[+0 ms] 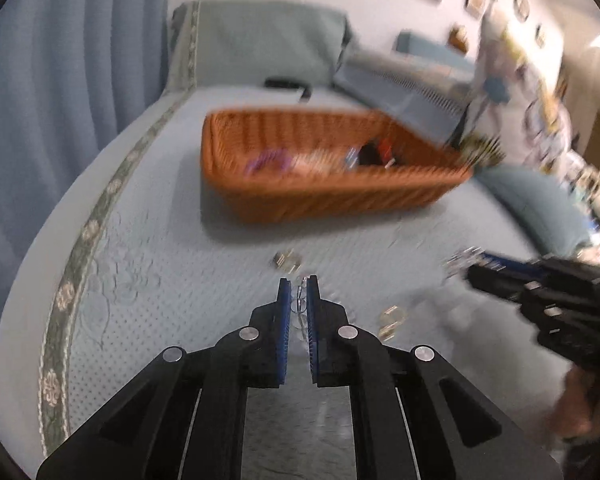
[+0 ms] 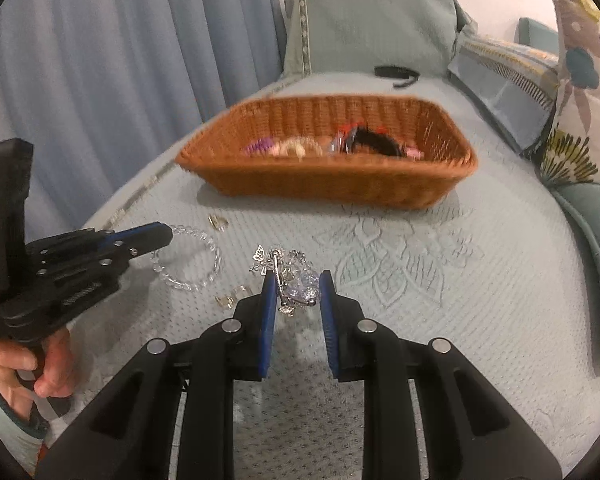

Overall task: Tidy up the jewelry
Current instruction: 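Carry the brooch and chain bracelet into the basket and open both tools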

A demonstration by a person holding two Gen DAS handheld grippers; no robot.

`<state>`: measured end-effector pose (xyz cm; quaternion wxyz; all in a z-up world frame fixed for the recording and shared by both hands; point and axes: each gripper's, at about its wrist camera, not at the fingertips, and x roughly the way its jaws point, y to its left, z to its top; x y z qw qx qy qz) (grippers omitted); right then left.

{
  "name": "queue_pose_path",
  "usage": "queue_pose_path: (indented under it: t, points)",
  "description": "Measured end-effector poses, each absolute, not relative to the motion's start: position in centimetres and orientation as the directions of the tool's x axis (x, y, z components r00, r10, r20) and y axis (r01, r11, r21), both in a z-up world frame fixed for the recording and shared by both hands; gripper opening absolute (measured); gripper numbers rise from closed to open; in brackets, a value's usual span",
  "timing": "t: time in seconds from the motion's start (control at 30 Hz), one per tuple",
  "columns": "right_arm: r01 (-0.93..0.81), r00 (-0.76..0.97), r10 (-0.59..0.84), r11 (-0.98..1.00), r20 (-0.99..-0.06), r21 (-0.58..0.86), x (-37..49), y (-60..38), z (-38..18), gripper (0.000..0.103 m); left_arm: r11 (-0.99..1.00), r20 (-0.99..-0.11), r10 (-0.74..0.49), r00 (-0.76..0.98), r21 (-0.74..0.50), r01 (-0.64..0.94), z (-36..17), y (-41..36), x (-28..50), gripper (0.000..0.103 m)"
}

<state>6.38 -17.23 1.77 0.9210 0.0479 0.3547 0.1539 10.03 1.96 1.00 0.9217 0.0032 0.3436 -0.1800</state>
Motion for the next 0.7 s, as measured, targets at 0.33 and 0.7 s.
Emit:
queue_pose_path:
  t: [0.33,0.7]
  points:
    - [-0.231,0.79,0.298,0.954,-0.536,0.191,7.1,-18.6,7.8,0.019,0.879,-0.452,-0.475,0.755,-0.213,0.426,8.3,1.9,9.0,0.005]
    - [-0.175,0.818,0.24,0.969,-0.522,0.172,17.5,-19.4,11.2,0.019,0.885,-0.394,-0.465,0.793,-0.176,0.431,12.4,-1.1,17.6,0.006]
